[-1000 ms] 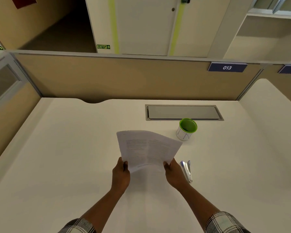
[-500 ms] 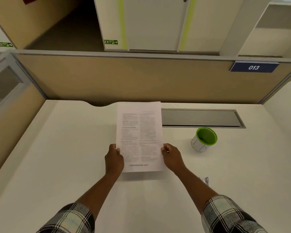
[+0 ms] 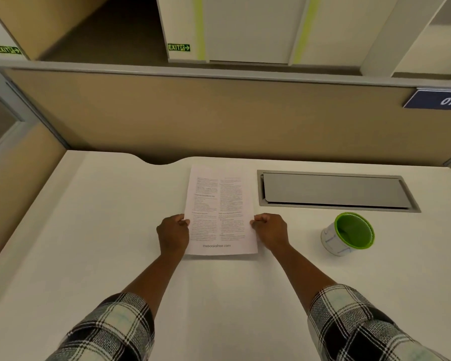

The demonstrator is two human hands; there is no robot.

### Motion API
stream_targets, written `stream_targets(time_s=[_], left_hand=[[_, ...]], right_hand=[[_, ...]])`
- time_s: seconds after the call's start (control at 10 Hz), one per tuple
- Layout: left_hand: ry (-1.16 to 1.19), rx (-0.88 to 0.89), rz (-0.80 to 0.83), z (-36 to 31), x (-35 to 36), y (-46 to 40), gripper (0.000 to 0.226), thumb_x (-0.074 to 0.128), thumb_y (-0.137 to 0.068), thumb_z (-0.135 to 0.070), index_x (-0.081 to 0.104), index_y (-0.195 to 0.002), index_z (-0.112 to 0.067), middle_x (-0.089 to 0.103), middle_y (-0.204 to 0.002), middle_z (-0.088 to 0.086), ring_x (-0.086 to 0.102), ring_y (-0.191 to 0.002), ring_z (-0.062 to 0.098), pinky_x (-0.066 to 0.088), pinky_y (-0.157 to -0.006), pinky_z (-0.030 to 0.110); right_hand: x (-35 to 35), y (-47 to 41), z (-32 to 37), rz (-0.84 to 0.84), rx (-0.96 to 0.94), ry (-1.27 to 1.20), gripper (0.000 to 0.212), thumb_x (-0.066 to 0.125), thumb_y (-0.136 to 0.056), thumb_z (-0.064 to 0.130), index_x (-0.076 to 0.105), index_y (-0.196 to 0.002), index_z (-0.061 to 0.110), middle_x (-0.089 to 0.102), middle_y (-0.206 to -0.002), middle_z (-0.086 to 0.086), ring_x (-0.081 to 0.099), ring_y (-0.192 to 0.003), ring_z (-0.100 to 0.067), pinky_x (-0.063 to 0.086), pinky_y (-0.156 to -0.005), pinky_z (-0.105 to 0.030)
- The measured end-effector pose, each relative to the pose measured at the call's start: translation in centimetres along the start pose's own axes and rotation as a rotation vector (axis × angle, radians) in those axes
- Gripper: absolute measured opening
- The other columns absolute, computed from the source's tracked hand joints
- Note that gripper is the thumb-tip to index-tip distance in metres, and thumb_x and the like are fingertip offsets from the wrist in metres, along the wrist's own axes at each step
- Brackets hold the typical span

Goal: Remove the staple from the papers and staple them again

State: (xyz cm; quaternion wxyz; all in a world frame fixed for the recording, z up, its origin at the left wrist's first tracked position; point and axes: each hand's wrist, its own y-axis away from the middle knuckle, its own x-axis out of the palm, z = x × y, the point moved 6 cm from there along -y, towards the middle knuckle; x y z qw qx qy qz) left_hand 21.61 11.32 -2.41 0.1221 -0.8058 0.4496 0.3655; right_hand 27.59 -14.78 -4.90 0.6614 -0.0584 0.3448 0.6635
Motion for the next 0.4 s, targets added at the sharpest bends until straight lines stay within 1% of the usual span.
stream_targets(time_s=[0.1, 0.2, 0.3, 0.4], left_hand=[[-0.031, 0.014, 0.016, 1.2, 1.0, -0.6, 0.019, 0.059, -0.091, -0.008, 0.073, -0.092, 0.004, 0.075, -0.096, 0.017, 0.065, -0.077, 0.025, 0.047, -0.076, 0.023], [-0.048, 0.0, 0.028, 2.0, 1.5, -0.8, 0.022, 0.059, -0.092, -0.011, 0.068, -0.081, 0.006, 0.074, -0.091, 0.022, 0.064, -0.074, 0.029, 0.047, -0.073, 0.028], [-0.118, 0.017, 0.038, 1.5, 1.0, 0.0, 0.028, 0.055, -0.094, -0.018, 0.065, -0.1, 0.008, 0.07, -0.1, 0.025, 0.065, -0.095, 0.039, 0.05, -0.082, 0.042], [-0.243, 0.105, -0.01, 0.3, 0.0, 1.9, 0.035, 0.051, -0.097, -0.022, 0.058, -0.123, 0.0, 0.065, -0.117, 0.019, 0.059, -0.111, 0.037, 0.047, -0.094, 0.046]], right_hand=[[0.2, -0.3, 0.1, 0.002, -0.013, 0.027, 0.017, 0.066, -0.086, 0.015, 0.074, -0.098, 0.006, 0.072, -0.101, -0.005, 0.065, -0.091, -0.022, 0.052, -0.09, -0.033], [0.2, -0.2, 0.1, 0.03, -0.05, 0.117, 0.017, 0.064, -0.086, 0.018, 0.075, -0.088, 0.005, 0.073, -0.093, -0.004, 0.065, -0.085, -0.021, 0.05, -0.084, -0.031], [0.2, 0.0, -0.1, 0.063, -0.103, 0.287, 0.035, 0.06, -0.088, 0.026, 0.064, -0.064, 0.001, 0.068, -0.071, -0.008, 0.056, -0.066, -0.024, 0.041, -0.07, -0.027], [-0.7, 0.8, -0.6, 0.014, -0.138, 0.35, 0.042, 0.057, -0.086, 0.027, 0.045, -0.054, 0.004, 0.054, -0.058, -0.008, 0.046, -0.065, -0.031, 0.038, -0.064, -0.029]])
